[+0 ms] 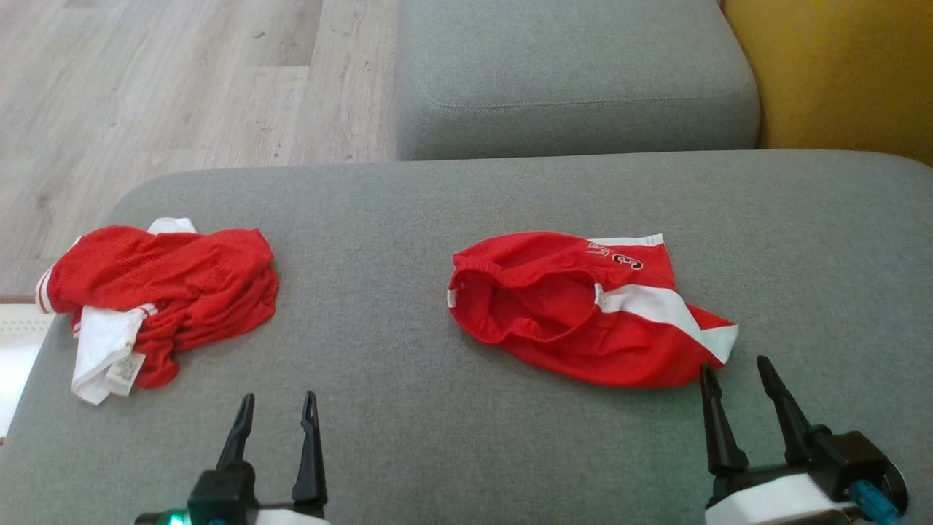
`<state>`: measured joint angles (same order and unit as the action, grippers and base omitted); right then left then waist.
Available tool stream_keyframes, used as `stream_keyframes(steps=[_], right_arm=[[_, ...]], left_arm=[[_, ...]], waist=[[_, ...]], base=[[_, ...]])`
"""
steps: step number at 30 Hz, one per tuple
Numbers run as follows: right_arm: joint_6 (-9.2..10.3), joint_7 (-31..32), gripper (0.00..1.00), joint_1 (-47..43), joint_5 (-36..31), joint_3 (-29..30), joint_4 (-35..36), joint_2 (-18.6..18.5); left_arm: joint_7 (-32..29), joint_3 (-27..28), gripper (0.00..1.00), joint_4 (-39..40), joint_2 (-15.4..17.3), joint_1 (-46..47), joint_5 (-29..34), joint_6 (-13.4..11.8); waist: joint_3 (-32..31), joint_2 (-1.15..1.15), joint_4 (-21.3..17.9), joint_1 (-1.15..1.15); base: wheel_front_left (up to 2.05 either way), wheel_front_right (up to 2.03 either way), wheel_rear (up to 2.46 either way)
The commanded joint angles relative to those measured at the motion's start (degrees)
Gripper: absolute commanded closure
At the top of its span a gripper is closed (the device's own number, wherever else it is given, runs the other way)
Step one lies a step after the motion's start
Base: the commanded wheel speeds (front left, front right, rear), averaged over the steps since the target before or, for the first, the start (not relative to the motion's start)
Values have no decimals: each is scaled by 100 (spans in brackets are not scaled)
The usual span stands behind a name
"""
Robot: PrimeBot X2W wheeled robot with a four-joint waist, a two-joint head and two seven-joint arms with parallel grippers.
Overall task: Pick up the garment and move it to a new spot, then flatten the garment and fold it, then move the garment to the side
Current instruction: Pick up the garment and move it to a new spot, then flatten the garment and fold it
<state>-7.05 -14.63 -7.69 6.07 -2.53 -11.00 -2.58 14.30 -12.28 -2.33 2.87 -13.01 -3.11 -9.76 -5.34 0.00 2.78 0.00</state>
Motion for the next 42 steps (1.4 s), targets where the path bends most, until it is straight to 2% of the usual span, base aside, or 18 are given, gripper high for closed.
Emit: stream_keyframes(steps=[1, 14, 26, 34, 42], right_arm=[[-44, -37, 0, 155, 14, -102, 170, -30], [-44, -37, 0, 149, 22, -120, 171, -30], [-44, -37, 0, 130, 32, -116, 181, -30], [-44, -37, 0, 192, 46, -81, 222, -30], [-44, -37, 0, 387, 150, -169, 317, -30]], left_arm=[[70, 149, 0, 148, 1, 255, 35, -75], [70, 57, 0, 180, 1, 291, 155, -222], [70, -45, 0, 189, 5, 325, 271, -172], [70, -378, 0, 87, 3, 698, 123, 39], [70, -1315, 0, -528, 2, 1669, -496, 443]], waist=[[0, 0, 4, 0], [25, 0, -12, 0], [67, 0, 4, 0], [283, 0, -43, 0], [641, 0, -226, 0]], base=[[0, 0, 0], [0, 0, 0], [0, 0, 0], [0, 0, 0], [0, 0, 0]])
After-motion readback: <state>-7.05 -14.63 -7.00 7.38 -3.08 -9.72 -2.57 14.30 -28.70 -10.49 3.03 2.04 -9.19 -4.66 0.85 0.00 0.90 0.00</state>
